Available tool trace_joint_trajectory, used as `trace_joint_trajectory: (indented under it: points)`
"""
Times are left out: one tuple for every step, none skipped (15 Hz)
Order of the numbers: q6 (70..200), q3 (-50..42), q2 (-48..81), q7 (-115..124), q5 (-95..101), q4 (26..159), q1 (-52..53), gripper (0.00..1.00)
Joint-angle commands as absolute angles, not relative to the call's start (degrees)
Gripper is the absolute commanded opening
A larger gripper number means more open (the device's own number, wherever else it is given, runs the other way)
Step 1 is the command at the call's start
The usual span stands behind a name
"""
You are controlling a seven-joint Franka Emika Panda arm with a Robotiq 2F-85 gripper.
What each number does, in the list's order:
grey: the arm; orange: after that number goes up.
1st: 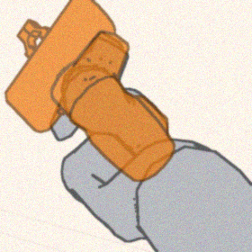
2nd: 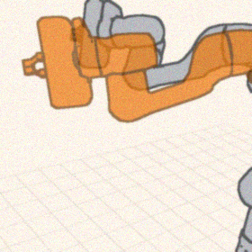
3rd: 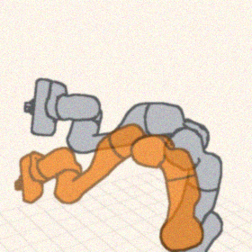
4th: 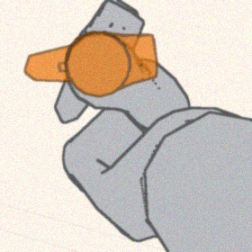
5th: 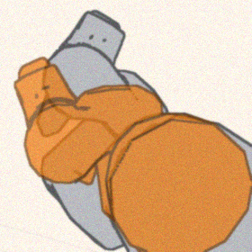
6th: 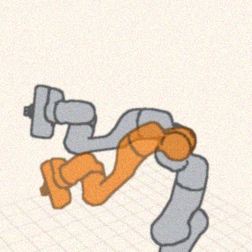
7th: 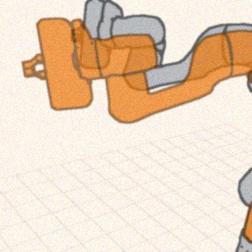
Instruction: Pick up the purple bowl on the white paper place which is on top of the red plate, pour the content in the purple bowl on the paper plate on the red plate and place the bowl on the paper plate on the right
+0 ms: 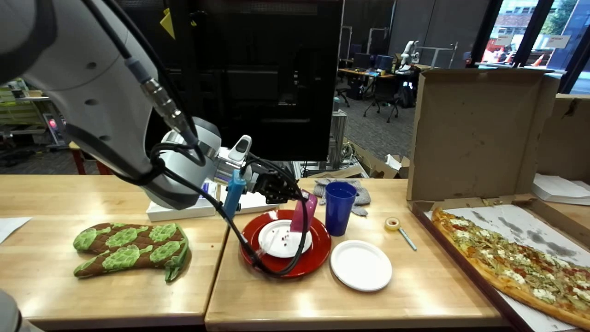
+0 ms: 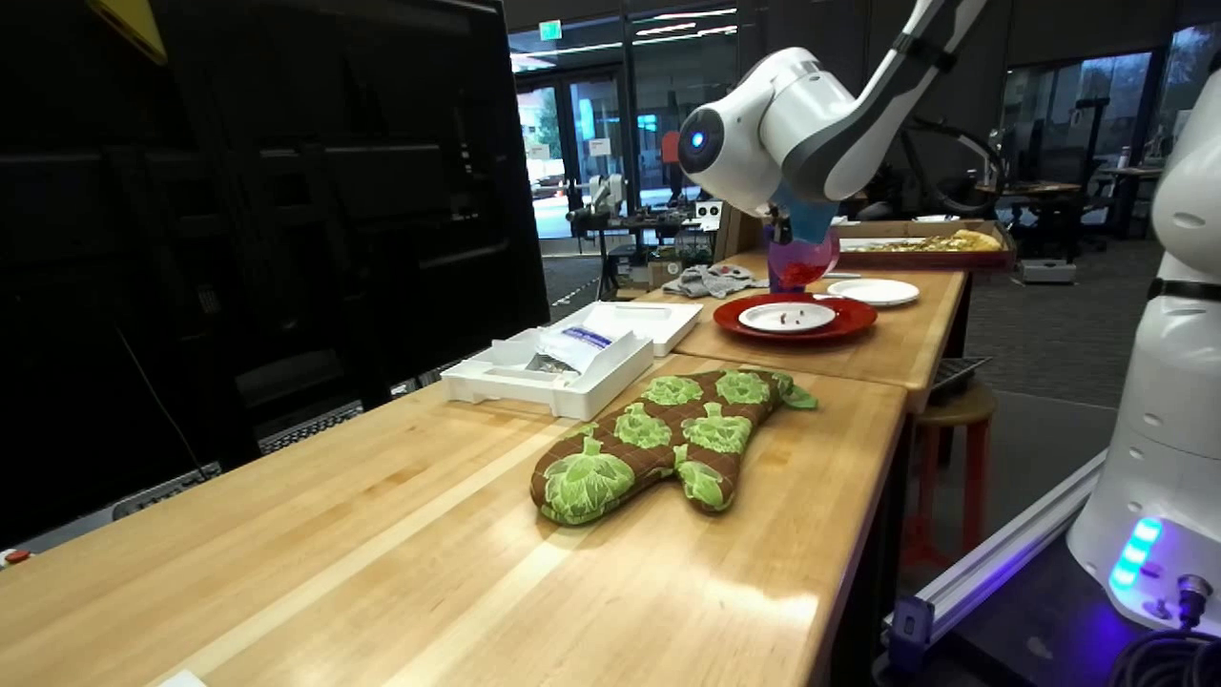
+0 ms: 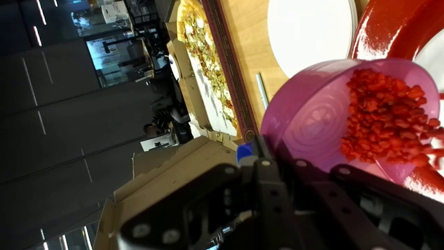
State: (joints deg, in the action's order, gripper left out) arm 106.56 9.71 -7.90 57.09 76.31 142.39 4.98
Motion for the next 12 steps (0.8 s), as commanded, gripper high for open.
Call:
trace_joint_trajectory:
  points:
    - [102.6,9.3,-3.7,58.8,79.1,140.3,6.0,0.02]
    - [102.2,9.2,-3.0,58.9,79.4,140.0,6.1,0.02]
    - [101.9,9.1,-2.4,58.8,79.4,139.8,6.1,0.02]
    - [101.6,9.1,-1.7,58.9,79.6,139.4,6.2,0.02]
    - [101.4,9.0,-1.2,58.9,79.7,139.2,6.2,0.02]
    - [101.3,9.0,-0.8,58.8,79.8,139.0,6.2,0.02]
    - [101.0,9.0,-0.4,58.9,79.8,138.7,6.2,0.02]
    - [100.9,9.0,-0.2,58.9,79.9,138.6,6.2,0.02]
    - [100.7,9.0,0.1,58.9,79.8,138.3,6.3,0.02]
    - [100.4,9.0,0.3,58.8,79.8,138.1,6.3,0.02]
    - [99.4,9.1,0.8,59.0,79.6,137.7,6.4,0.02]
    - [98.2,9.3,1.0,59.3,80.0,137.6,6.5,0.02]
